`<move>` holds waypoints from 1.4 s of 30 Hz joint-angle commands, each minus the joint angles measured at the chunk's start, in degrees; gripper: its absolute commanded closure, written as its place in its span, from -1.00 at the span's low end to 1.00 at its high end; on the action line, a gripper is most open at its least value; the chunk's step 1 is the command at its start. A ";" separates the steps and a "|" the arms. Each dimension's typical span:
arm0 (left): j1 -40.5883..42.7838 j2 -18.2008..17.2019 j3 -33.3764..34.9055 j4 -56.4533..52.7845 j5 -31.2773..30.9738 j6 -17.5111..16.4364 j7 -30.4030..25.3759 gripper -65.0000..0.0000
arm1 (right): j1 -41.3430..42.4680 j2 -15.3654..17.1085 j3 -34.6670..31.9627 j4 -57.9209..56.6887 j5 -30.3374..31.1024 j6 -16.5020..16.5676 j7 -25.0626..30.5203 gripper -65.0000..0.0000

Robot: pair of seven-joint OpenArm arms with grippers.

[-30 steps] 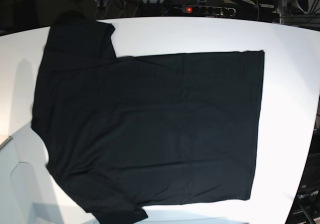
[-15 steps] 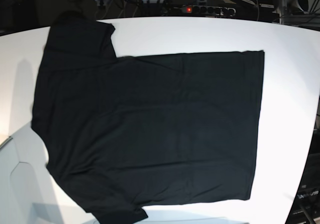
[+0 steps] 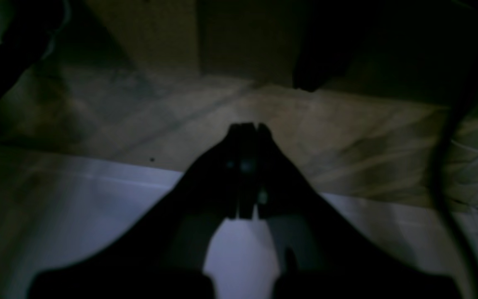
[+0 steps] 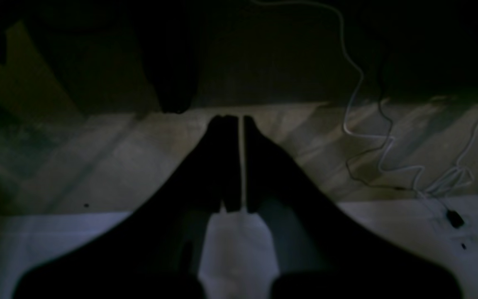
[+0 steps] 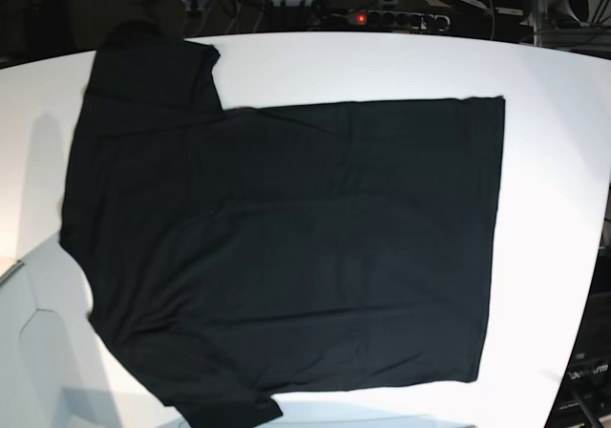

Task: Fold the T-shirt properly

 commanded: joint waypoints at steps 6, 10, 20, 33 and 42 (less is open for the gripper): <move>11.91 -3.01 -0.08 15.65 -0.13 -0.48 0.48 1.00 | -11.92 0.15 -0.01 16.20 0.34 0.93 -1.65 1.00; 20.09 -5.56 -0.08 28.13 -0.13 -0.31 0.57 1.00 | -21.23 -0.02 -0.01 31.59 0.34 0.93 -5.43 1.00; 37.67 -11.27 -0.16 56.00 -5.58 -0.13 0.57 1.00 | -37.76 -0.02 -0.01 64.64 0.34 1.02 -14.31 1.00; 57.01 -19.10 -6.67 84.57 -17.19 -0.04 -0.04 1.00 | -54.73 0.77 0.60 100.69 0.42 1.02 -16.33 1.00; 62.73 -12.77 -20.91 103.56 -17.54 -0.66 0.04 1.00 | -57.37 1.03 0.60 110.44 0.51 1.02 -15.98 1.00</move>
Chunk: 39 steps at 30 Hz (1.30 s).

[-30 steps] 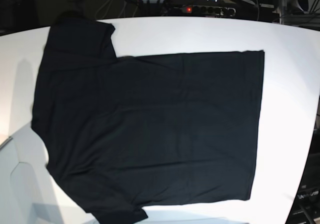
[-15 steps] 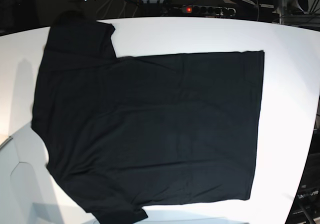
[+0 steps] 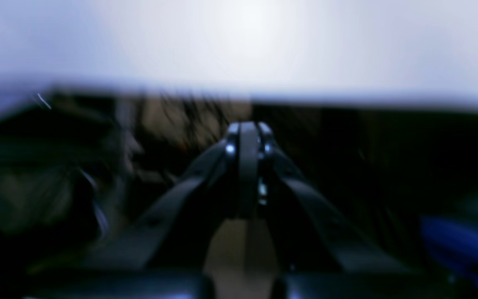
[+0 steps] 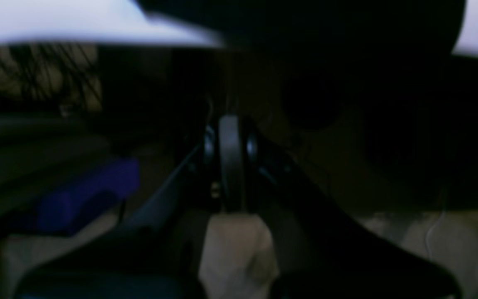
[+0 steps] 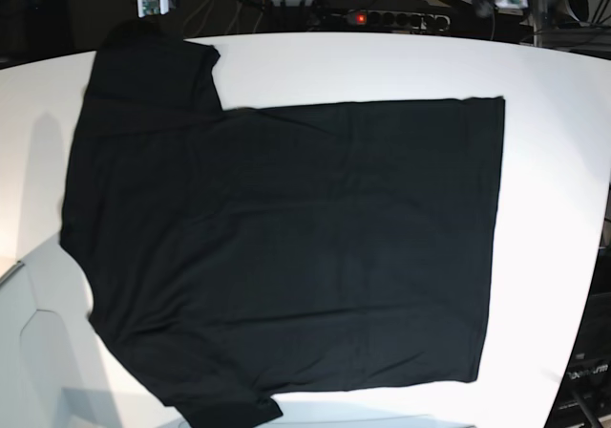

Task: Fold the T-shirt properly
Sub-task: 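Lower both grippers onto the shoulder corners of the black T-shirt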

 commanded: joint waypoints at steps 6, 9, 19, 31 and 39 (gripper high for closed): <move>-1.64 0.68 -2.21 3.03 -1.87 0.34 -1.00 0.96 | 1.27 -0.10 1.73 1.03 0.10 0.01 7.99 1.00; -4.45 0.50 -4.06 2.94 -8.28 0.25 -0.56 0.63 | 3.46 -0.19 2.34 1.20 0.10 0.01 10.54 0.89; -12.89 0.33 -8.10 1.89 -14.26 -5.73 -0.29 -0.34 | 9.62 -0.02 2.52 1.03 0.10 -0.07 14.23 0.10; -26.34 0.50 -8.10 -10.16 -14.79 -6.08 8.32 -0.34 | 12.43 0.07 4.10 0.94 0.10 -0.07 14.06 0.09; -33.29 0.50 -7.49 -19.04 -14.26 -6.17 8.32 -0.34 | 12.43 0.07 7.79 0.94 0.10 -0.07 14.06 0.09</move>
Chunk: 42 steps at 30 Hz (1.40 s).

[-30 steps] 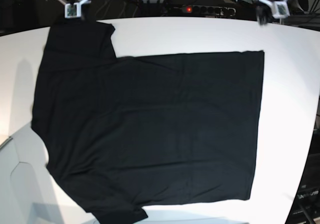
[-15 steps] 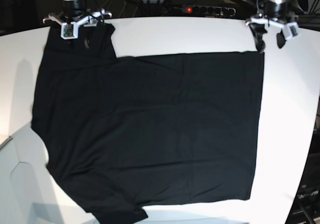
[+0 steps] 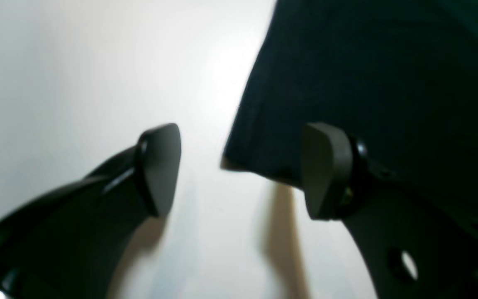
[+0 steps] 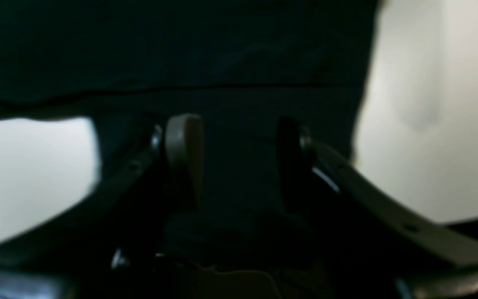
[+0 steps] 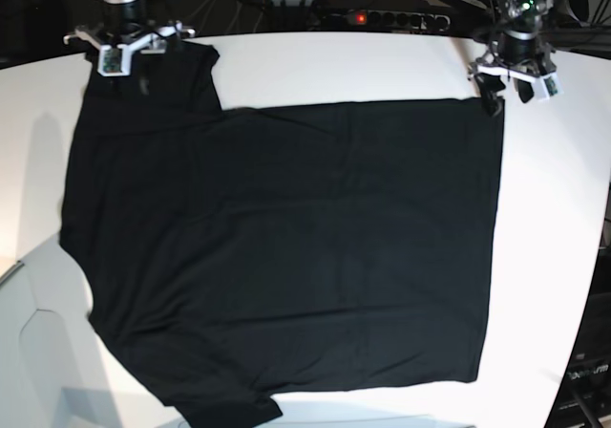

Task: Fold the T-shirt properly
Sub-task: 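Lower both grippers onto the shoulder corners of the black T-shirt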

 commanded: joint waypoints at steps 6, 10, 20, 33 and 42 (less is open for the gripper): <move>-1.95 -0.96 3.99 -3.32 0.01 -0.18 -1.32 -0.34 | -0.62 0.11 2.05 0.83 -0.08 0.03 1.47 0.09; -2.75 -0.96 5.39 -4.11 0.01 -0.18 -1.32 -0.33 | -0.71 0.11 2.41 0.74 -0.08 0.03 1.47 0.09; -2.75 -0.88 5.04 -4.46 -0.25 -0.27 -1.32 0.94 | 3.25 0.47 6.54 -1.02 0.01 4.61 -6.09 0.10; -2.39 -0.70 4.87 -4.46 -0.25 -0.27 -1.32 1.00 | 18.81 -1.20 20.08 -12.09 0.01 17.35 -16.90 0.09; -2.31 -0.88 4.78 -4.38 -0.08 -0.27 -1.32 1.00 | 19.34 -0.94 19.81 -19.39 0.01 17.62 -16.73 0.00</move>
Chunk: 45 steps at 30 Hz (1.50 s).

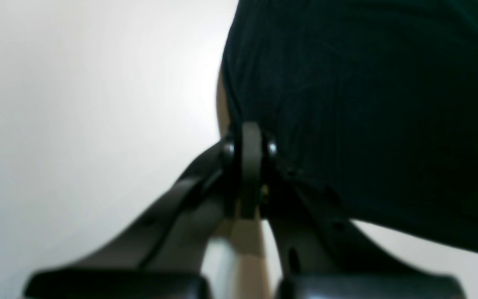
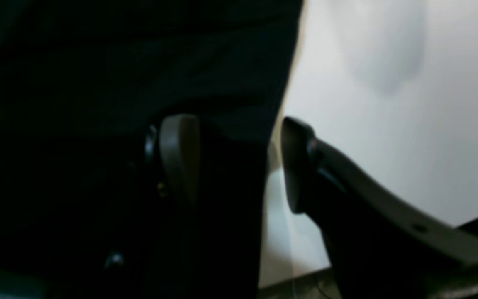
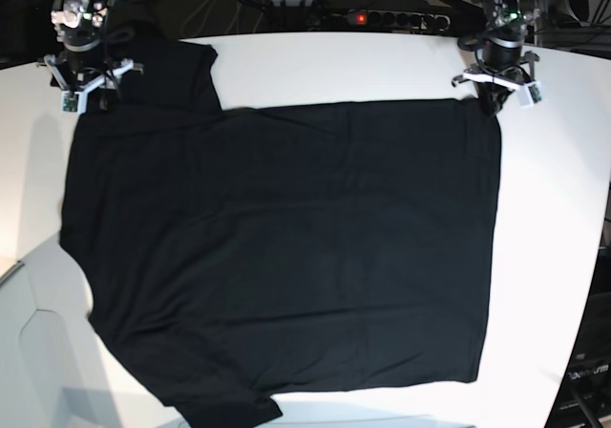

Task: Fold the T-shirt properly
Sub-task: 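Lower both grippers onto the shoulder corners of the black T-shirt, then grasp the shoulder corners with both grippers and pull them toward the hem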

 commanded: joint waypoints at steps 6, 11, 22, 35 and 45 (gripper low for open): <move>0.75 -0.64 -0.36 0.85 0.34 0.21 1.29 1.00 | -0.86 0.94 -0.41 -2.81 -1.04 11.93 -3.00 0.61; 0.75 -0.64 -0.36 1.11 0.34 0.48 1.29 1.00 | -0.95 0.59 0.47 -2.46 -1.04 12.19 -2.65 1.00; 3.74 -0.46 -5.81 10.70 0.43 0.65 1.29 1.00 | -2.53 -1.08 4.08 13.63 -0.95 12.55 -2.83 1.00; 5.76 1.03 -12.31 15.97 0.08 0.48 1.29 1.00 | -7.01 -0.73 10.85 16.97 7.14 13.51 -2.39 1.00; 2.42 1.03 -12.84 15.97 -0.10 0.65 1.29 1.00 | -1.47 -0.90 11.99 17.32 7.05 16.68 -2.92 1.00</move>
